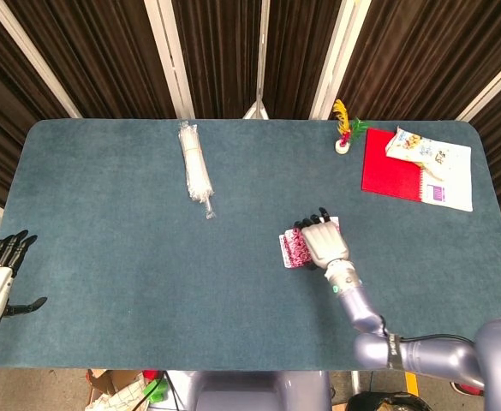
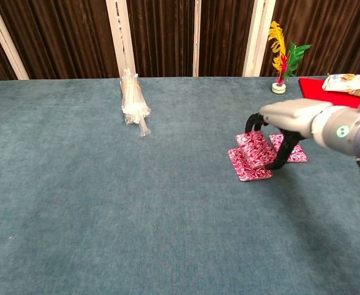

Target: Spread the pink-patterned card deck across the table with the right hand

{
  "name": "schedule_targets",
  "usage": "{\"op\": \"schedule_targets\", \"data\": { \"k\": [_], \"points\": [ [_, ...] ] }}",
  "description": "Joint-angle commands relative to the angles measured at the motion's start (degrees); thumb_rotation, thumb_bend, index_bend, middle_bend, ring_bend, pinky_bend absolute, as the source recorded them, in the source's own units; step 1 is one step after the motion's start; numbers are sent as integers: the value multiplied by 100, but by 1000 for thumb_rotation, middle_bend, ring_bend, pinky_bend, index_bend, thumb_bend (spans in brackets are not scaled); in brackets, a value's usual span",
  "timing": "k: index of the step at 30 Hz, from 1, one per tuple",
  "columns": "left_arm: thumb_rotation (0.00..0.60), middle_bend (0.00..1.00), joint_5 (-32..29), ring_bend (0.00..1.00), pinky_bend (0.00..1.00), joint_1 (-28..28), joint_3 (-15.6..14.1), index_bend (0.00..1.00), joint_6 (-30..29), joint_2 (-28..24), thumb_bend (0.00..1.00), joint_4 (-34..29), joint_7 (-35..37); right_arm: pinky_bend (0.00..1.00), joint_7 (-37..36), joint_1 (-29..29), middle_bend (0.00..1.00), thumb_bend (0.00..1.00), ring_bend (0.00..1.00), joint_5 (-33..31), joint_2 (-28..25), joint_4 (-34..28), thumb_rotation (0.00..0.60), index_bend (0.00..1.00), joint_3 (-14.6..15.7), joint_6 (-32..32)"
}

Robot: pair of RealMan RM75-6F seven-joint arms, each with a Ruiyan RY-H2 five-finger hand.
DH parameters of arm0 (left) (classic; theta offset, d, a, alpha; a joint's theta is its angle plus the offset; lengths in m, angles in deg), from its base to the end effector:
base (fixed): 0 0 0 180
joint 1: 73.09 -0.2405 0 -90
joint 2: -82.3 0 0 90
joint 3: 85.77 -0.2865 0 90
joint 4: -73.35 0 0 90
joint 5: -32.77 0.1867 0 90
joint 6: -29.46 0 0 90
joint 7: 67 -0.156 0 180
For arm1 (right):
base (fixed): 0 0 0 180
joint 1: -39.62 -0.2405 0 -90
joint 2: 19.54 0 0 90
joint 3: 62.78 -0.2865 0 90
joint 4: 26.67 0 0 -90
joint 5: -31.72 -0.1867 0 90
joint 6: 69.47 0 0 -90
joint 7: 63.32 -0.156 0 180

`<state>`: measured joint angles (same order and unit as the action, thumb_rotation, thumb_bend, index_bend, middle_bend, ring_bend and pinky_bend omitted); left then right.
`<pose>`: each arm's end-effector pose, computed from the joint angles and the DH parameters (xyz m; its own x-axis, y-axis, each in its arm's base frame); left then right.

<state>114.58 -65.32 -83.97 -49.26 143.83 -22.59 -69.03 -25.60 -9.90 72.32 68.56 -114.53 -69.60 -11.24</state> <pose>-0.3283 0.2045 0.1891 0.4041 0.1142 0.9076 0.9130 0.0100 -0.4078 -0.1740 -0.3844 0.0010 0.5807 -0.3223 0.7476 -0.8138 -0.2553 0.5221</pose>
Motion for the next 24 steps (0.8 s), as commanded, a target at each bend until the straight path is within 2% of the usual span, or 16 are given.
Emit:
{"op": "schedule_targets", "data": {
  "k": [1, 7, 14, 22, 24],
  "points": [
    [600, 0, -3, 0, 0, 0, 3, 0, -2, 3, 0, 3, -4, 1, -125, 129, 429, 293, 175, 102, -277, -146, 600, 519, 2, 83],
    [600, 0, 10, 0, 0, -13, 3, 0, -41, 22, 0, -8, -35, 1, -374, 363, 429, 293, 176, -69, -614, 47, 600, 519, 28, 20],
    [600, 0, 38, 0, 0, -28, -24, 0, -54, 26, 0, -80, -72, 0, -581, 560, 429, 293, 176, -297, -634, 577, 600, 516, 105, -205],
    [600, 0, 86, 0, 0, -46, -29, 0, -113, 36, 0, -87, -85, 0, -571, 671, 425, 293, 157, -631, -455, 1138, 600, 451, 158, -447],
    [600, 0, 99, 0, 0, -53, -33, 0, -125, 36, 0, -84, -74, 0, -558, 695, 399, 293, 134, -702, -425, 1200, 600, 404, 161, -480]
  ]
}}
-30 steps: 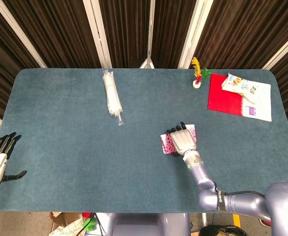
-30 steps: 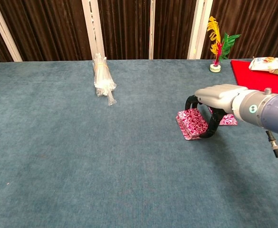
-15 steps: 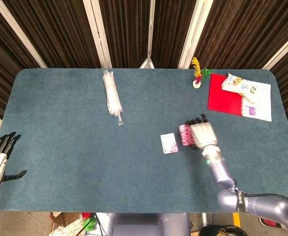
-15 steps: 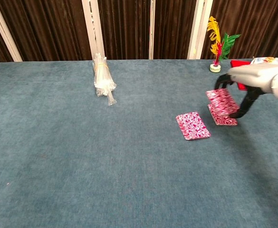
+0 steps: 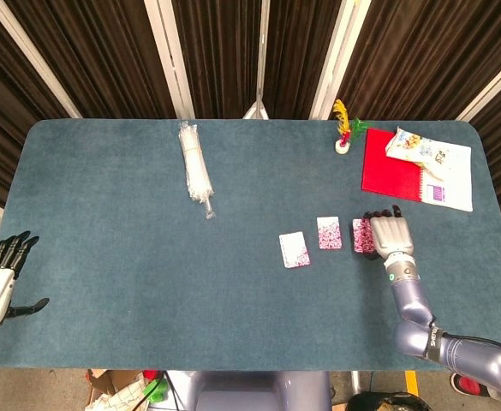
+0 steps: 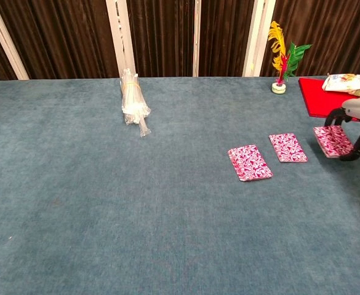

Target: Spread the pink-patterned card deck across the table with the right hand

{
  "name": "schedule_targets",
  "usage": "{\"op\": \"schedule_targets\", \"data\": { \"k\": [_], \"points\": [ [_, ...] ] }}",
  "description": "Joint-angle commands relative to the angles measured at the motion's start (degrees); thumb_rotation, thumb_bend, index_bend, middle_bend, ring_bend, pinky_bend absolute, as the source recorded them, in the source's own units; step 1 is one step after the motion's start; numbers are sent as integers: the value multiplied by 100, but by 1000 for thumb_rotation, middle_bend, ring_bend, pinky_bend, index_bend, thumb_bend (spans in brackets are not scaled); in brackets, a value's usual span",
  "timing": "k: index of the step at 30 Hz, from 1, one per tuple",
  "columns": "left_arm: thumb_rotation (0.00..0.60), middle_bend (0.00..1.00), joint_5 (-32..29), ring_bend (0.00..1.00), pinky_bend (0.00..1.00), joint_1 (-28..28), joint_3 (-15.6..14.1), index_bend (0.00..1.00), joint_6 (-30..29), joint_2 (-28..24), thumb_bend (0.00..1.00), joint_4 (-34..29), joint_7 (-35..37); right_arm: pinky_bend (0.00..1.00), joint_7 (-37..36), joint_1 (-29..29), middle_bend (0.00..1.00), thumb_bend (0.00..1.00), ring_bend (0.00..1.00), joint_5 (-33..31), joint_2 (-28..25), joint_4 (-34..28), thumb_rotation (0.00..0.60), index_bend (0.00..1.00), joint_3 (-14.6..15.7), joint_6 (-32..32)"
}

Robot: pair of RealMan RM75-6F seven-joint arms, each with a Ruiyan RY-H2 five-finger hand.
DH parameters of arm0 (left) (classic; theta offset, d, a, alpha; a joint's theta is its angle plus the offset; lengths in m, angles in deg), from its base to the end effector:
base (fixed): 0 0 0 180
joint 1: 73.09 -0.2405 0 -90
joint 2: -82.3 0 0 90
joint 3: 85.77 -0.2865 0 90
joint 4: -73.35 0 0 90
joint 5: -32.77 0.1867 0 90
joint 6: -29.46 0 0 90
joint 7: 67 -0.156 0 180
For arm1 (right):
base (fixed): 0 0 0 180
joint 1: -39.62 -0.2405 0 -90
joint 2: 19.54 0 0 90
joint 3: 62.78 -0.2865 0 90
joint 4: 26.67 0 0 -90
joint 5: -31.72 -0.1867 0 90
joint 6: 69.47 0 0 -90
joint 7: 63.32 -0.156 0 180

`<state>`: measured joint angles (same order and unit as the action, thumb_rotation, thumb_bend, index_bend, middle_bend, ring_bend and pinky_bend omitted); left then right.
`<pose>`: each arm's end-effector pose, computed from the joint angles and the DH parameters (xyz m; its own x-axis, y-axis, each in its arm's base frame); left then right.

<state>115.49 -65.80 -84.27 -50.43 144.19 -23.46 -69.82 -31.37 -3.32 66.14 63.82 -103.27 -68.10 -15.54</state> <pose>-0.3239 0.2006 0.1867 0.4005 0.1045 0.9103 0.9153 0.0000 -0.4027 -0.2852 -0.3936 0.0552 0.5436 -0.3842 0.7463 -0.7960 0.0460 0.6035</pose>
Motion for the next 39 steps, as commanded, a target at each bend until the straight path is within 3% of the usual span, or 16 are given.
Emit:
{"op": "schedule_targets", "data": {
  "k": [1, 6, 10, 12, 20, 24, 32, 35, 39],
  "points": [
    [600, 0, 11, 0, 0, -6, -3, 0, -12, -1, 0, 6, 5, 0, 32, 43, 386, 293, 127, -100, 56, 90, 600, 387, 14, -56],
    [600, 0, 32, 0, 0, -9, -9, 0, -20, -8, 0, 9, 18, 0, 201, 87, 257, 293, 67, -260, 96, 185, 600, 226, 65, -18],
    [600, 0, 63, 0, 0, -17, -15, 0, -44, -11, 0, 5, 30, 0, 368, 114, 38, 293, 1, -506, 65, 133, 600, 14, 91, -22],
    [600, 0, 75, 0, 0, -20, -17, 0, -53, -11, 0, 7, 34, 0, 455, 131, 0, 293, 0, -587, 2, 22, 600, 0, 102, 20],
    [600, 0, 130, 0, 0, -33, -23, 0, -104, -7, 0, 16, 25, 0, 451, 305, 0, 293, 0, -364, -347, -651, 600, 0, 113, 460],
    [600, 0, 200, 0, 0, -51, -21, 0, -183, 15, 0, 61, 49, 0, 221, 590, 0, 293, 0, 222, -730, -1274, 600, 0, 223, 946],
    [600, 0, 119, 0, 0, -44, 11, 0, -168, 141, 0, 273, -108, 0, -416, 1649, 0, 293, 0, 2420, -1656, -2621, 600, 0, 836, 2869],
    [600, 0, 40, 0, 0, -59, 35, 0, -179, 159, 0, 267, -213, 0, -810, 2123, 0, 293, 0, 3166, -1856, -2623, 600, 0, 1121, 3488],
    [600, 0, 70, 0, 0, -89, 42, 0, -267, 174, 0, 274, -265, 0, -1341, 2724, 0, 293, 0, 3834, -1911, -2161, 600, 0, 1464, 4010]
  ]
}}
